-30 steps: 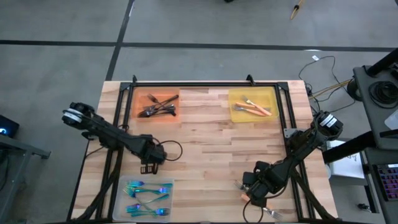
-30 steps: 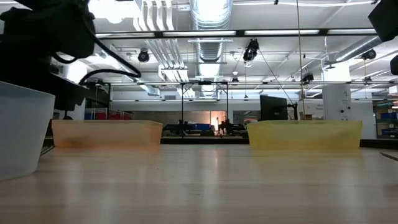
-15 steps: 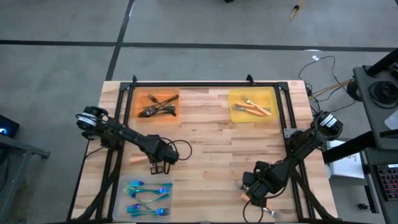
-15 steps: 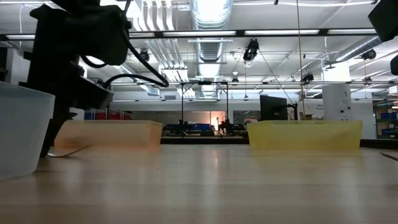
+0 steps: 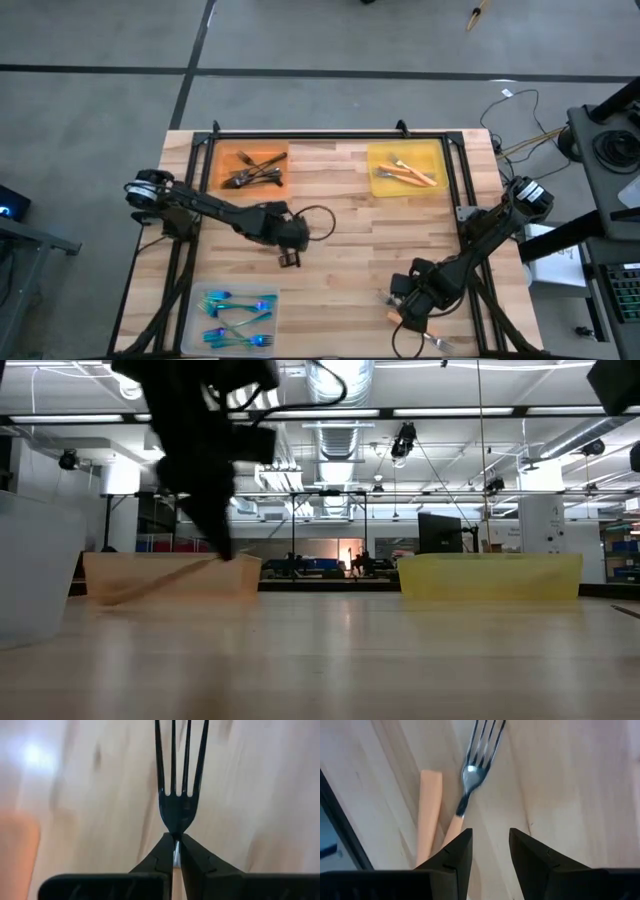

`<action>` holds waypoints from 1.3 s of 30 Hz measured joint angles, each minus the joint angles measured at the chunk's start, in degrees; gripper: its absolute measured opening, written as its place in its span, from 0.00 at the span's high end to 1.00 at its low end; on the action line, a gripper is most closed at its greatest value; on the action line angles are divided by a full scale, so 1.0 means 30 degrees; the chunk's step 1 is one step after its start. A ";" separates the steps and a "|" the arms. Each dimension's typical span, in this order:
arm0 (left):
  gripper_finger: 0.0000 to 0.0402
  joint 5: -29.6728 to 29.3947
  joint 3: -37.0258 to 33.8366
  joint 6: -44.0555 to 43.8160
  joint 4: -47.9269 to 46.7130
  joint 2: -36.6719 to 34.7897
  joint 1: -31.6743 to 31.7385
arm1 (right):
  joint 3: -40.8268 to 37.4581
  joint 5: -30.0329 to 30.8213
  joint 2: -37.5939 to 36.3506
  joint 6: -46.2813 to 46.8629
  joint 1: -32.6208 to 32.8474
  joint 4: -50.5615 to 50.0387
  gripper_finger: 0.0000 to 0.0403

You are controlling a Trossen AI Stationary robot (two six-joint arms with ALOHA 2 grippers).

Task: Sort silverware by color (type)
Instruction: Put the orange fork into the yellow bin

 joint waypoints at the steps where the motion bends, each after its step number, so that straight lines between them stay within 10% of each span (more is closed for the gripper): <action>1: 1.00 -0.0134 0.0214 0.0011 0.0775 0.0000 0.0051 | 0.0018 0.0355 -0.0089 0.0046 0.0001 0.0025 0.71; 20: 1.00 -0.1904 0.6168 0.0844 0.8342 -0.0022 -0.0183 | 0.1253 1.4018 -0.0726 -0.1397 -0.0342 0.4212 0.68; 39: 1.00 -0.2708 0.5350 0.0510 1.5206 0.0030 -0.1643 | 0.1268 2.1065 -0.0872 -0.4447 -0.0554 1.0200 0.53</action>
